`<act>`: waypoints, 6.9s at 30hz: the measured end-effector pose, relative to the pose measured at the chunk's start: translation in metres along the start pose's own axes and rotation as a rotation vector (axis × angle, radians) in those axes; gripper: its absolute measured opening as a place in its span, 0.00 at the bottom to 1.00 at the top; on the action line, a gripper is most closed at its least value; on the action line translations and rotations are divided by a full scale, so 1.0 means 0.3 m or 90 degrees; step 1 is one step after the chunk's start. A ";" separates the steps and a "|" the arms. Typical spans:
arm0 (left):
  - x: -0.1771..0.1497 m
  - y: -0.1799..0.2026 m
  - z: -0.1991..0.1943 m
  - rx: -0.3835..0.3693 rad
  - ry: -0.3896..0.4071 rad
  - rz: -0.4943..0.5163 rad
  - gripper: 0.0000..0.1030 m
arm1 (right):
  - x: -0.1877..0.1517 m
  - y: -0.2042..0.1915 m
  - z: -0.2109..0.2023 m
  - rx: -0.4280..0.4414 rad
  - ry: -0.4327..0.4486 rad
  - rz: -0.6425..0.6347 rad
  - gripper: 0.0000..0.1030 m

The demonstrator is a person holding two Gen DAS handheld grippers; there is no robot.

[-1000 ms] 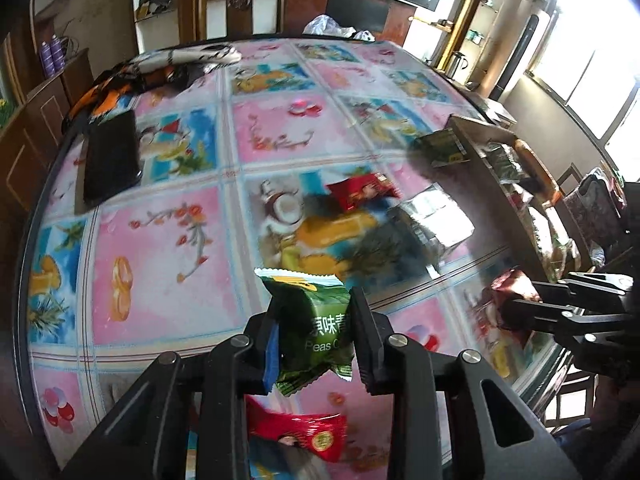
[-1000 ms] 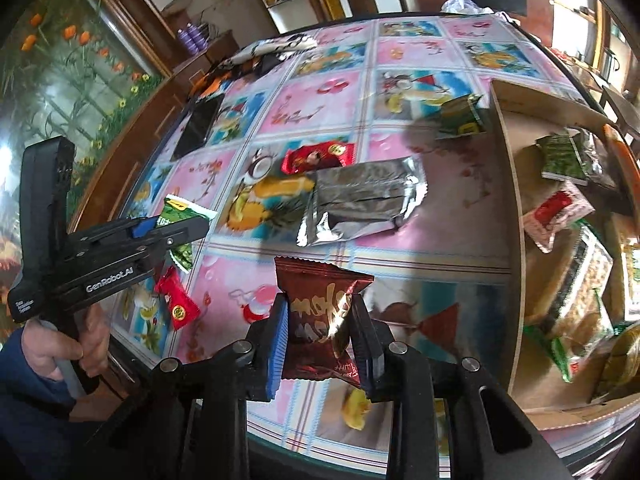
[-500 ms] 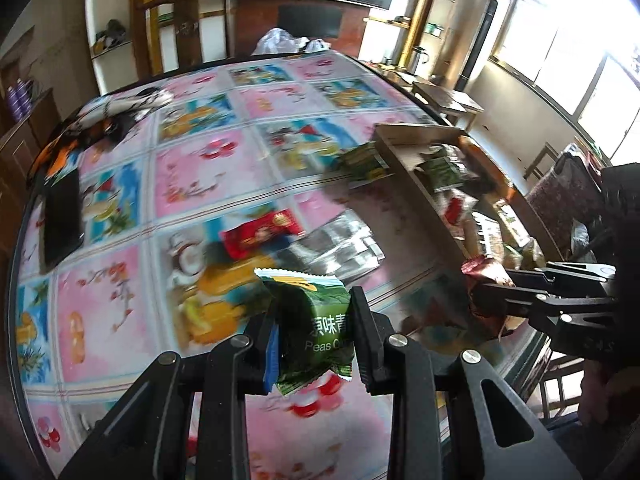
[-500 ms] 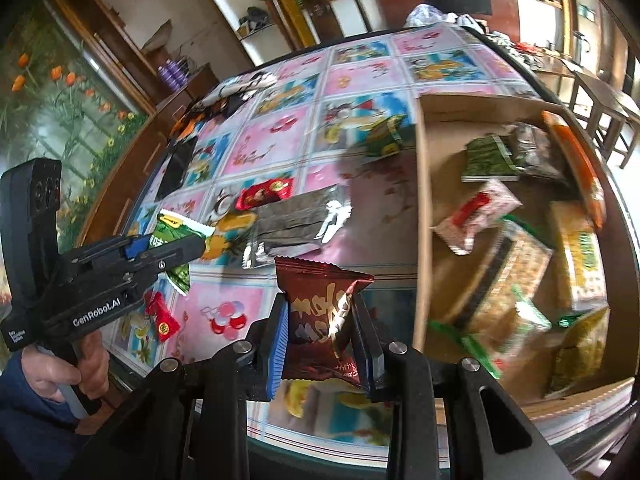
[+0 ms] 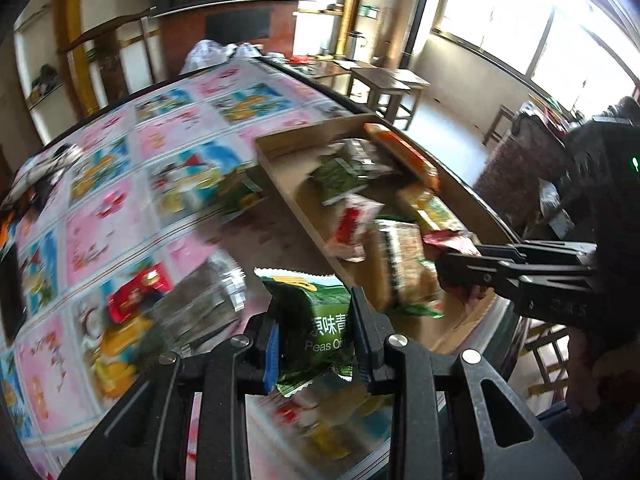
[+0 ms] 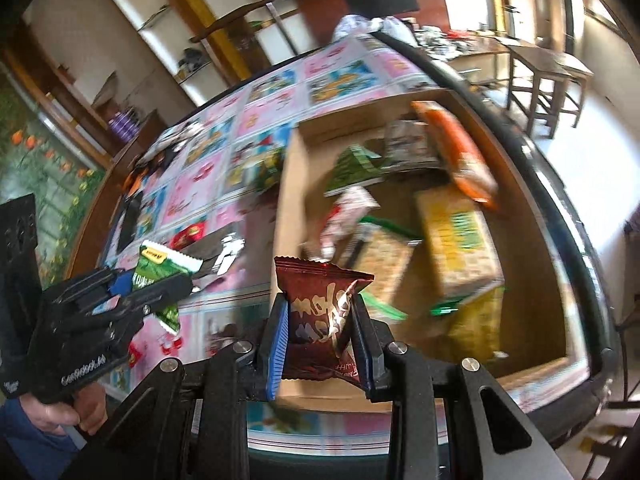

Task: Organize snacks
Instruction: 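Carry the green pea packet and brown chip bag over the cardboard box with both grippers, then open both grippers to drop the two packets into the box, then move both grippers back over the snacks left on the table, then grasp the silver foil bag with the right gripper while the left grasps the red candy packet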

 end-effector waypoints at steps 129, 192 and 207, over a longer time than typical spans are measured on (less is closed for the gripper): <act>-0.430 -0.699 -0.691 0.587 0.159 -0.493 0.71 | 0.057 -0.449 0.081 0.036 0.013 -0.270 0.44; -0.597 -0.593 -0.038 0.143 -0.106 -0.441 0.18 | 0.069 -0.593 0.404 0.024 -0.195 -0.335 0.64; -0.595 -0.611 -0.066 0.180 -0.084 -0.392 0.17 | 0.048 -0.633 0.516 -0.038 -0.208 -0.359 0.61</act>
Point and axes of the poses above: each gripper's, at about its wrist camera, not at the fingertips, and z roughly the way its jaws point, y to its right, x to its top, the point moved 5 cm from there along z, roughly the way its jaws point, and after that the axes turned 13 degrees about -y, right-handed, at the moved point
